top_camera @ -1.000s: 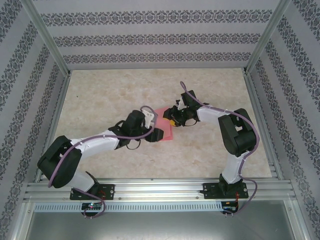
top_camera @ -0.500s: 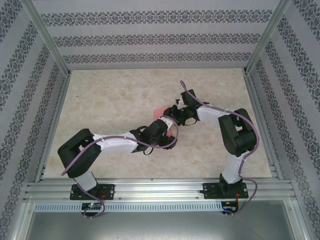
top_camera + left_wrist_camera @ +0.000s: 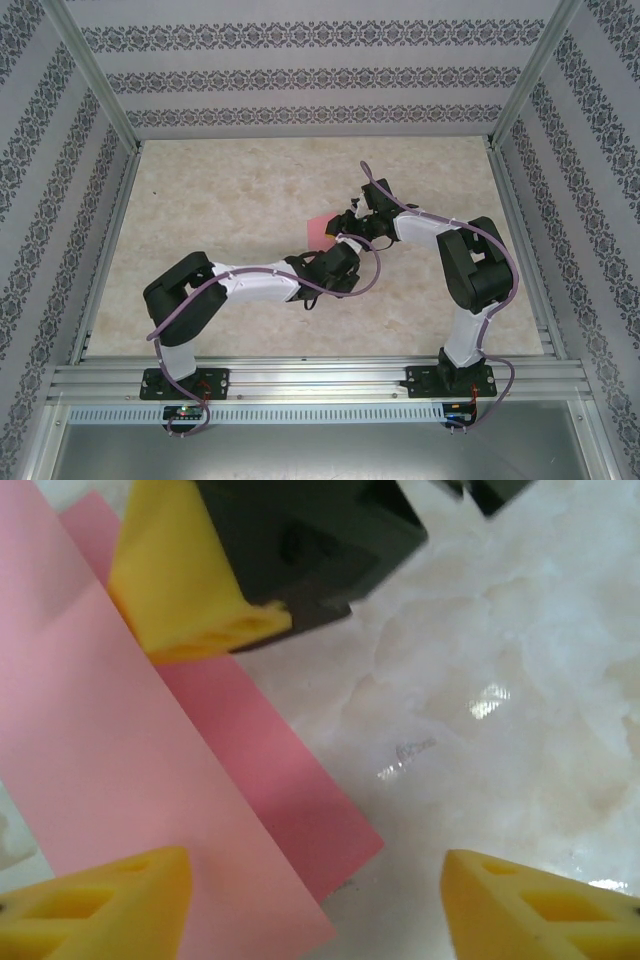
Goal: Fold a paper plane with a square sheet of paper (fold left side to right side)
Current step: Fold the triangle a second time at the center of the table.
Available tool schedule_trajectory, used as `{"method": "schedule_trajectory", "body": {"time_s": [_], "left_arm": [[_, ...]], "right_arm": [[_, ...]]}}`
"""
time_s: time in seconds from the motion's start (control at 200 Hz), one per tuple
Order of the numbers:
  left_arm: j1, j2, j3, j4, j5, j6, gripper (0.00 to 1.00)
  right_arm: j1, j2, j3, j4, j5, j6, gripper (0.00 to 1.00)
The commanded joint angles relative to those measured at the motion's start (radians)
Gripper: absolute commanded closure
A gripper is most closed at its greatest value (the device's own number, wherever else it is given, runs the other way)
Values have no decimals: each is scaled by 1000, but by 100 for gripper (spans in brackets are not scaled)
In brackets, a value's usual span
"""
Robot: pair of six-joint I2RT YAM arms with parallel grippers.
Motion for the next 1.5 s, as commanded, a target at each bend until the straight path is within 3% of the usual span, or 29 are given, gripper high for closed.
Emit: {"method": "schedule_trajectory", "body": {"time_s": [0.0,0.195,0.739,0.964,1.289,1.494], "left_arm": [[-14,2,25,-56,-20,15,41],[-13,-16,26,-73,-27,12,64],[-12,-68,-1,-66,-44,0,100],[-4,-71,-14,-55,-19,-15,100],[54,-155,-118,47,111,-48,100],[120,-198,-178,124,238,-77,100]], "right_arm": [[1,12,18,-2,-4,0,58],[2,14,19,-11,4,-9,58],[5,15,32,-33,18,-29,57],[2,-1,38,-39,13,-41,55],[-86,-154,-17,-33,46,-72,30],[-131,-232,-106,-61,53,-124,32]]}}
